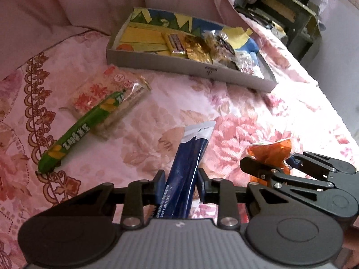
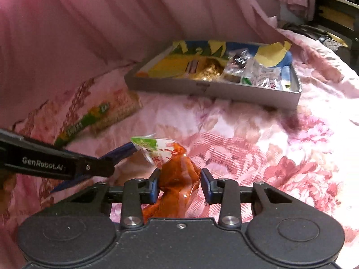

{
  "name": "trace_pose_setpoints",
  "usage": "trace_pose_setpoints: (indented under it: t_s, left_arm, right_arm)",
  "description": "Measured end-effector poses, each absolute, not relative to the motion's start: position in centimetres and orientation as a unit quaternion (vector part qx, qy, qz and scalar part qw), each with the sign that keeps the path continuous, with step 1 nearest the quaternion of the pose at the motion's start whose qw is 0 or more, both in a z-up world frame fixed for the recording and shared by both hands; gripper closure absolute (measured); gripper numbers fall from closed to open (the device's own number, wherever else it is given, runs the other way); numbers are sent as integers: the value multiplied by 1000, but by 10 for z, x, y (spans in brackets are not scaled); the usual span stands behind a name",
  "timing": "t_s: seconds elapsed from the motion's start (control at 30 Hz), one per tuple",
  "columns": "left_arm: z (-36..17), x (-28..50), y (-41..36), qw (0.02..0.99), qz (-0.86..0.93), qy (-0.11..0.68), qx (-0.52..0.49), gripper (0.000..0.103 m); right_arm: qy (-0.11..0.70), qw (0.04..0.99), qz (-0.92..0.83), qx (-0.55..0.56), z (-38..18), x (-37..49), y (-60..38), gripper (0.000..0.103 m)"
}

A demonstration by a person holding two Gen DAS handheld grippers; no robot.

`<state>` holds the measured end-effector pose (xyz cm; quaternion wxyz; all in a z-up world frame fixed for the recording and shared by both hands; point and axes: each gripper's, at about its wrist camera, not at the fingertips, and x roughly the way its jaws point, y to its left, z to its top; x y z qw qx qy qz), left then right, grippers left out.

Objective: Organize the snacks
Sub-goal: 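Carry the blue tube and orange chip bag toward the tray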

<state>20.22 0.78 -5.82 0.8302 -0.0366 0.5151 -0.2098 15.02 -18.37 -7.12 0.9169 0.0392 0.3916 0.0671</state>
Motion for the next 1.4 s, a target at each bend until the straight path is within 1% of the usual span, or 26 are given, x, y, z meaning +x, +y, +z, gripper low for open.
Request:
trace_pose_setpoints:
  t_s: [0.2, 0.43, 0.9, 1.13, 1.3, 1.4]
  left_arm:
    - [-64, 206, 7, 825, -202, 526, -34, 73]
    - [-64, 208, 12, 825, -199, 526, -59, 74]
    - [-50, 210, 14, 835, -210, 498, -103, 74]
    - [-22, 245, 0, 856, -228, 452, -108, 74]
    - [-15, 293, -17, 865, -224, 430, -130, 74]
    - [-13, 324, -31, 871, -221, 417, -135, 73]
  right_arm:
    - [394, 915, 67, 51, -72, 153, -185, 64]
    - [398, 913, 67, 62, -74, 155, -186, 64]
    - [371, 923, 67, 79, -62, 157, -191, 64]
    - [340, 936, 79, 52, -35, 199, -206, 64]
    - [304, 950, 68, 32, -18, 243, -236, 64]
    - [289, 955, 49, 46, -17, 269, -257, 64]
